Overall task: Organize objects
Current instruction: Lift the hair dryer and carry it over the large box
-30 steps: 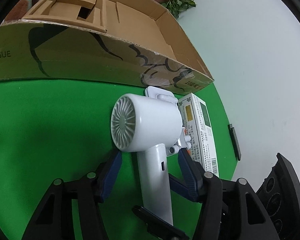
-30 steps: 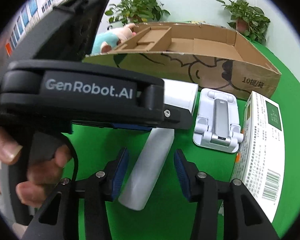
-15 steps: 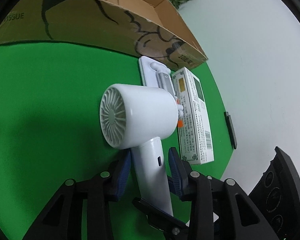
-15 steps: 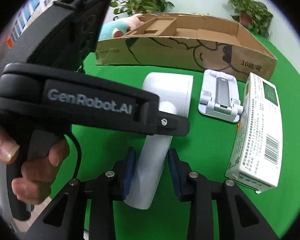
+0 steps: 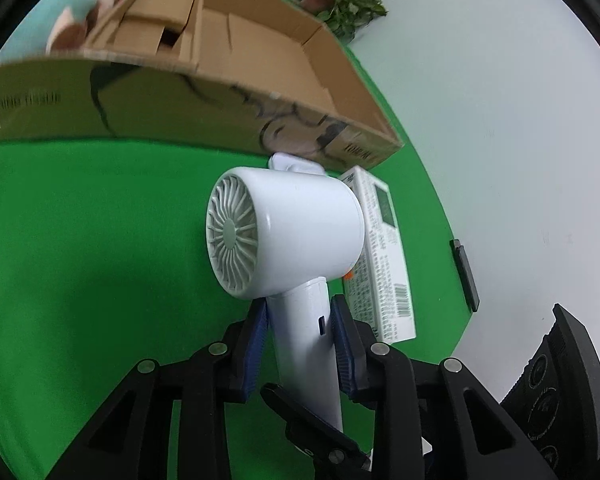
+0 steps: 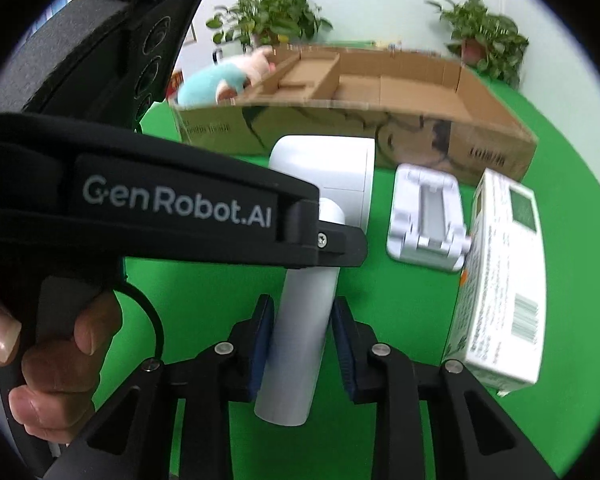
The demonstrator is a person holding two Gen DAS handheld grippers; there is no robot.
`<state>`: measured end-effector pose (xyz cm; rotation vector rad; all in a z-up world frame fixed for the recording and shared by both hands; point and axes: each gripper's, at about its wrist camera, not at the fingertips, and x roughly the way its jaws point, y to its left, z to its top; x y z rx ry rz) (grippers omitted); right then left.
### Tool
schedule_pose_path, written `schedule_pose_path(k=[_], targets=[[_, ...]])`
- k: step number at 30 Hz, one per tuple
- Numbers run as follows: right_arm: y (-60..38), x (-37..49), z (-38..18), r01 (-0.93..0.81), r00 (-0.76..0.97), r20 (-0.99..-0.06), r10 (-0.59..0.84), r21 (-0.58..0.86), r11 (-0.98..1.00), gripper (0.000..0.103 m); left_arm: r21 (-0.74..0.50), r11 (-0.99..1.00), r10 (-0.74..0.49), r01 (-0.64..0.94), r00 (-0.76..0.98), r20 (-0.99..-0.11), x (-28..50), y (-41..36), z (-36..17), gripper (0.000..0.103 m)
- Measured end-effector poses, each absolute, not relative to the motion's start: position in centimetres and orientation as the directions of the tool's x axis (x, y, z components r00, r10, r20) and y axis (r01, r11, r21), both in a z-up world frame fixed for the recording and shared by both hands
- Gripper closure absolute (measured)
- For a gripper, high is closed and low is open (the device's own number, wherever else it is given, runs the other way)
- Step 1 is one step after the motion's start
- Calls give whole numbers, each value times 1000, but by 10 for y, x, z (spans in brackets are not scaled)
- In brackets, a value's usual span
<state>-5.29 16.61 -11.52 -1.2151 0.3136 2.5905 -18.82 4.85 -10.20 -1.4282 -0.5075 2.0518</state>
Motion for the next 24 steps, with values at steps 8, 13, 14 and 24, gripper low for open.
schedule_pose_path(k=[8, 13, 14, 24], targets=[[168, -59, -76, -331, -700, -684, 202, 60, -942, 75, -558, -763, 646, -327, -353, -677, -185, 50, -41, 74], [178, -75, -54, -341, -747, -624, 229, 64, -938, 76, -525, -768, 640, -368, -408, -651, -194, 51, -2, 74], [180, -76, -49, -348, -756, -610, 236, 70, -935, 76, -521, -768, 640, -373, -416, -646, -199, 50, 5, 74], [211, -98, -9, -362, -804, -525, 280, 58, -930, 76, -468, -768, 639, -437, -474, -606, -196, 73, 71, 74]])
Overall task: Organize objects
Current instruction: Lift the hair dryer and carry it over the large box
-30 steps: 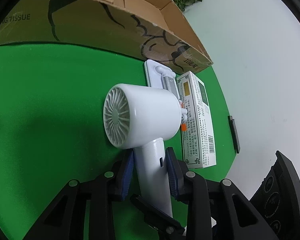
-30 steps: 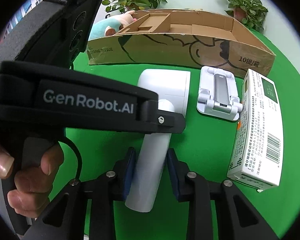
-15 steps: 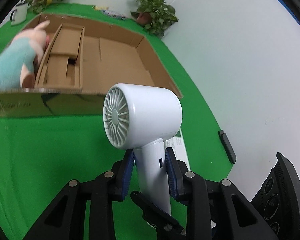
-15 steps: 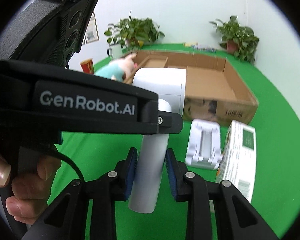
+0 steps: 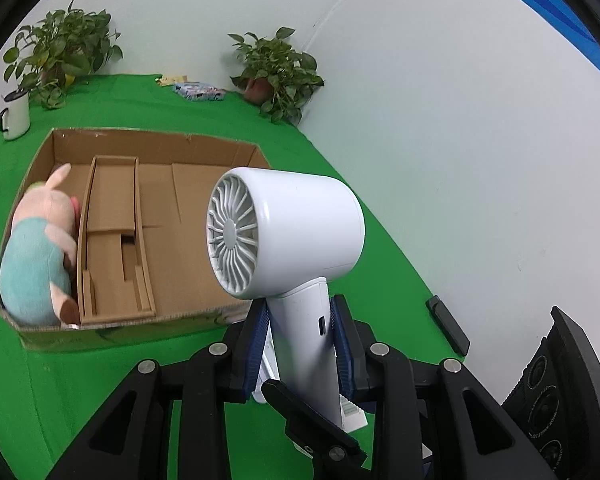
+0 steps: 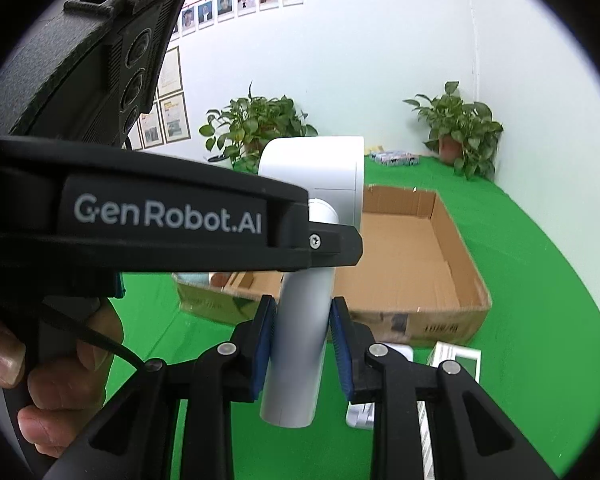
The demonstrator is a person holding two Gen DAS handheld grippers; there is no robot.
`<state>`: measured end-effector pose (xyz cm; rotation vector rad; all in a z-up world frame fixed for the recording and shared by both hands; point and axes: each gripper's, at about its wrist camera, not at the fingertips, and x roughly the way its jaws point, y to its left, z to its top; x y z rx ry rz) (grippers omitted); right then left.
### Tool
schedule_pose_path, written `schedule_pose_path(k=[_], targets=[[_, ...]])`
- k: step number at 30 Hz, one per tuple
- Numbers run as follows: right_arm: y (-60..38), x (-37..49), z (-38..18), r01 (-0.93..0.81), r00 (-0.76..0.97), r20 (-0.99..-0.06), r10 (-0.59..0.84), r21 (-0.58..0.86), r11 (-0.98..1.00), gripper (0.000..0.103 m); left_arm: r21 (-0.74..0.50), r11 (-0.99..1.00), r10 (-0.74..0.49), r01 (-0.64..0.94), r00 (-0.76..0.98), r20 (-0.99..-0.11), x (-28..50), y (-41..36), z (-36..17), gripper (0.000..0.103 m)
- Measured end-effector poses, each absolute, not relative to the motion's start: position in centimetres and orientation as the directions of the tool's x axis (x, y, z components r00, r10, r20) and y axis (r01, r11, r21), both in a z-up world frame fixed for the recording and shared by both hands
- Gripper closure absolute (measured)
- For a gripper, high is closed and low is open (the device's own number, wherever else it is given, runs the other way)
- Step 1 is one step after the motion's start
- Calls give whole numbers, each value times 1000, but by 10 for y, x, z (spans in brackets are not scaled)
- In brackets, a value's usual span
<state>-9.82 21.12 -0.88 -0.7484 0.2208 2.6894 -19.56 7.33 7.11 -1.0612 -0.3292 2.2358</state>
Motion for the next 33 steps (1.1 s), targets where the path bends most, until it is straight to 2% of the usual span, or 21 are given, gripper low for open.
schedule_pose_path(k=[20, 27, 33], targets=[[265, -158, 32, -371, -833, -460, 306, 55, -927, 76, -418, -774, 631, -476, -514, -581, -270, 83, 137, 74], [276, -173, 23, -377, -821, -489, 294, 79, -923, 76, -418, -780, 620, -466, -483, -619, -310, 87, 122, 74], [296, -199, -7, -372, -793, -557, 246, 123, -920, 76, -444, -796, 599, -411, -430, -676, -348, 84, 72, 74]])
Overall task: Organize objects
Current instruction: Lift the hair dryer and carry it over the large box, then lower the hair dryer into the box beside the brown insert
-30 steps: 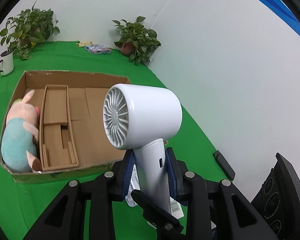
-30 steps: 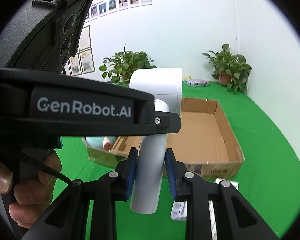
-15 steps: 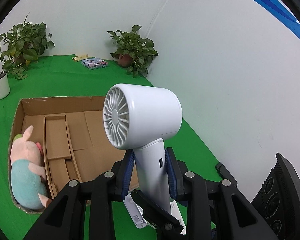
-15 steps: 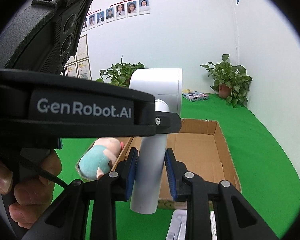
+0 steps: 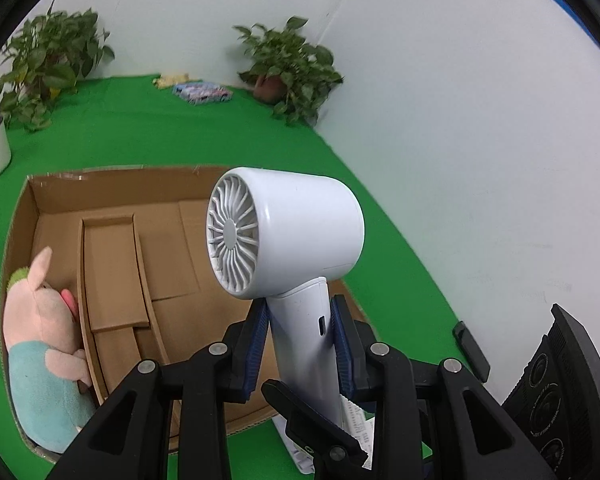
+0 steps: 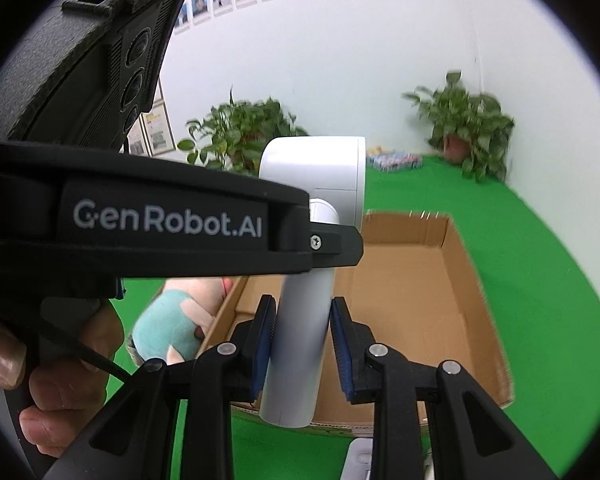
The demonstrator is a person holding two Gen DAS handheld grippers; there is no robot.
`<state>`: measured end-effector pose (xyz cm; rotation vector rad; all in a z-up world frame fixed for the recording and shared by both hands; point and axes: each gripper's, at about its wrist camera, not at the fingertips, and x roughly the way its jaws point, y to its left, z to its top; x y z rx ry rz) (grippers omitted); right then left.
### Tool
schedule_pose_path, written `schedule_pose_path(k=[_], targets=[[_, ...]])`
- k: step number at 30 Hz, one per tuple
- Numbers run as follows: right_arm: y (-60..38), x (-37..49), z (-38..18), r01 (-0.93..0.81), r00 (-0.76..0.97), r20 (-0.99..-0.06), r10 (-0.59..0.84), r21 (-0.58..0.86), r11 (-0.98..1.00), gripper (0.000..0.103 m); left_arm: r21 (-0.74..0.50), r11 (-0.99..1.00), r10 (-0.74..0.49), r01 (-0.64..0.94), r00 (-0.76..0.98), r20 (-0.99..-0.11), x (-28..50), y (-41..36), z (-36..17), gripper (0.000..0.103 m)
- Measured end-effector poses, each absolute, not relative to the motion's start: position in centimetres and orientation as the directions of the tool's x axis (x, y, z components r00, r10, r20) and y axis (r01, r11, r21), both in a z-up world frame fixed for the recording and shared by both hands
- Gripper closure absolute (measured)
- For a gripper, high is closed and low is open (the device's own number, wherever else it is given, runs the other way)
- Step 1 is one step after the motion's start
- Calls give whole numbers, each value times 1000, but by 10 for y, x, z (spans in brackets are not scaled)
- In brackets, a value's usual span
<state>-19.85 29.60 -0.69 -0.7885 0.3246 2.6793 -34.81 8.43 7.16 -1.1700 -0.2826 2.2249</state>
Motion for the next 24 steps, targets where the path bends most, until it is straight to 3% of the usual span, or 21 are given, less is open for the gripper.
schedule_pose_path(k=[7, 17, 24], targets=[[316, -228, -60, -363, -743, -652, 149, 207, -908, 76, -467, -826, 560, -317, -353, -750, -387, 78, 0, 74], [330, -243, -112, -379, -702, -711, 45, 319, -869, 76, -452, -863, 500, -225, -254, -828, -420, 77, -71, 75], [335, -247, -118, -396, -689, -724, 36, 335, -855, 76, -454, -864, 498, -216, -240, -833, -427, 76, -75, 75]])
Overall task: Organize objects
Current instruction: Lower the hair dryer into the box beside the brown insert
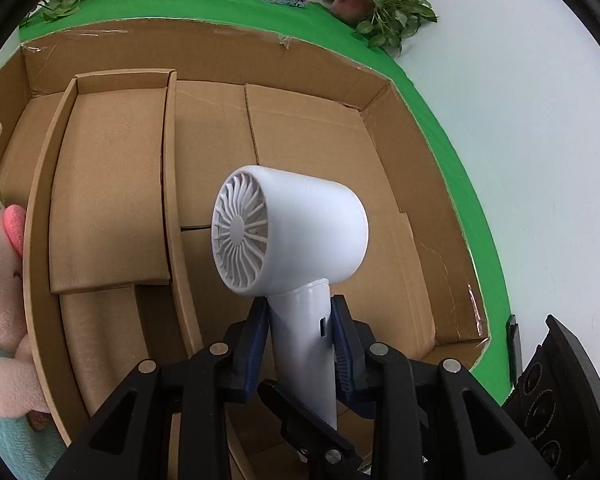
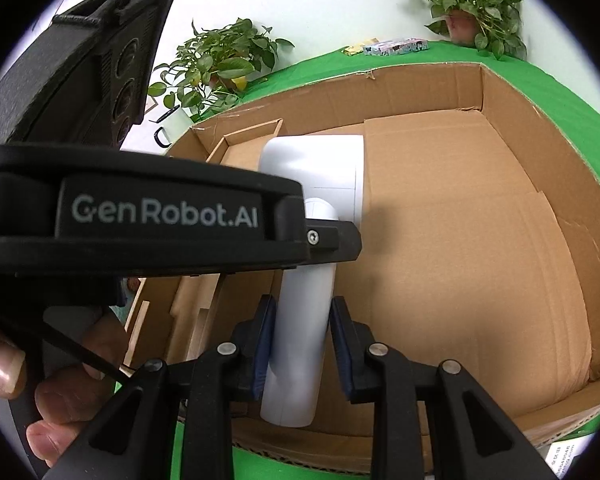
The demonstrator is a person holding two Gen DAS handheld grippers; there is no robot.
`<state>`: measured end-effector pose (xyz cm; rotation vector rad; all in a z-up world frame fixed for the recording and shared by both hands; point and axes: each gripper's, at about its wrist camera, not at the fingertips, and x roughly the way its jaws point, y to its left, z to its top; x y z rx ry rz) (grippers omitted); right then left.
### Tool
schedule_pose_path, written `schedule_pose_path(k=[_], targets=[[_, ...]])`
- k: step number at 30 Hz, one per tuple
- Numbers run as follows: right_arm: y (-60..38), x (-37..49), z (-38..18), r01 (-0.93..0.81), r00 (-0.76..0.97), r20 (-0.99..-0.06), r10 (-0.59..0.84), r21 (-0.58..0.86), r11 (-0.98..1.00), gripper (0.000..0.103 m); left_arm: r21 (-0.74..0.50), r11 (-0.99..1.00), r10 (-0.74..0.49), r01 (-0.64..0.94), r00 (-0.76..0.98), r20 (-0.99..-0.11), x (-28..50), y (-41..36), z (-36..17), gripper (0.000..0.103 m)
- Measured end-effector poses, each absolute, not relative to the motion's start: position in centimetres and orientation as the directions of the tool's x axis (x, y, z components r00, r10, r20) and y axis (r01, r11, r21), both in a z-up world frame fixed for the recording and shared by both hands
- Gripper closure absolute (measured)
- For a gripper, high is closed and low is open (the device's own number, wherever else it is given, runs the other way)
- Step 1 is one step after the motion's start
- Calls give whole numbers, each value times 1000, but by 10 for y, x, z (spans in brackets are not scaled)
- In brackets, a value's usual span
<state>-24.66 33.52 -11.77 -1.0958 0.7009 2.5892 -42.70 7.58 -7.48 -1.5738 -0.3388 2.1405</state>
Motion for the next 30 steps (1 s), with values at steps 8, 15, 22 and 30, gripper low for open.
schedule_pose_path(k=[8, 15, 22, 30], targets=[[334, -255, -121, -420, -642, -765, 37, 311, -853, 77, -444, -858, 508, -258, -304, -806, -410, 59, -46, 74], [329, -261, -121, -410, -607, -795, 14, 298, -862, 75, -337, -909, 411, -245, -393, -823, -381, 27, -32, 74], [335, -272, -118, -386, -573, -819, -34, 307, -870, 77, -201, -934, 309, -297, -384, -870, -356, 29, -54, 75], [324, -277, -120, -357, -550, -831, -86, 327, -875, 76, -140, -947, 242, -290, -357, -902, -350, 27, -56, 76]])
